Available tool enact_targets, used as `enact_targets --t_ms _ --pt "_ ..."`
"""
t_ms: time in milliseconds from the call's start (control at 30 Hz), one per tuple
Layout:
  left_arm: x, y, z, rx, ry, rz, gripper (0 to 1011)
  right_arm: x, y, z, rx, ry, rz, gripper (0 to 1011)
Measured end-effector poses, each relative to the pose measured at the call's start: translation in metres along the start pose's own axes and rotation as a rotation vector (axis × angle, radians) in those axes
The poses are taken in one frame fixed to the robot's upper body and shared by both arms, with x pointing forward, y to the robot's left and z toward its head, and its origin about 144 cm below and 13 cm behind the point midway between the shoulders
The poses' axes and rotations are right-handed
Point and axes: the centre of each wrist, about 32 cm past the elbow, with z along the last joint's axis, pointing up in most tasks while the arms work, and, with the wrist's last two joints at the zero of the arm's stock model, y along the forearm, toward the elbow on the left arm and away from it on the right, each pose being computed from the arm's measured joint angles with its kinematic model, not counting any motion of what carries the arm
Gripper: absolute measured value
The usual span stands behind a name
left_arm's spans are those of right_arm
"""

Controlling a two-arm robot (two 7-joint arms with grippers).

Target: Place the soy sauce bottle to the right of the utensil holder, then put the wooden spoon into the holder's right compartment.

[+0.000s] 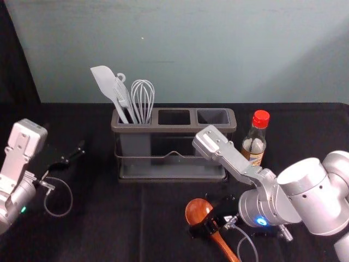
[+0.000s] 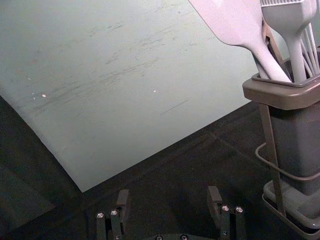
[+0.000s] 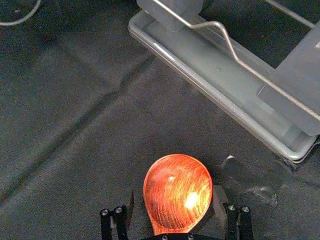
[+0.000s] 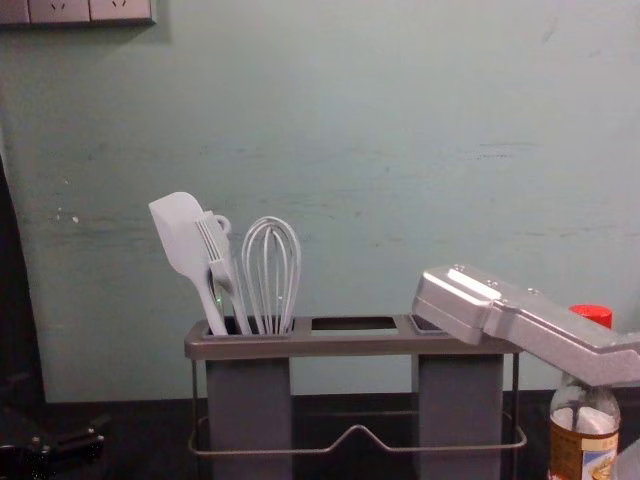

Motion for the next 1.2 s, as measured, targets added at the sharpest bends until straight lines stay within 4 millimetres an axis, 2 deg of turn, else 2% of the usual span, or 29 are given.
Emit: enact_targets --t_ms 1200 --pt "0.0000 0.0000 0.0000 0.000 0.000 0.000 1012 -0.0046 0.0053 0.0008 -0.015 -0.038 -0.031 997"
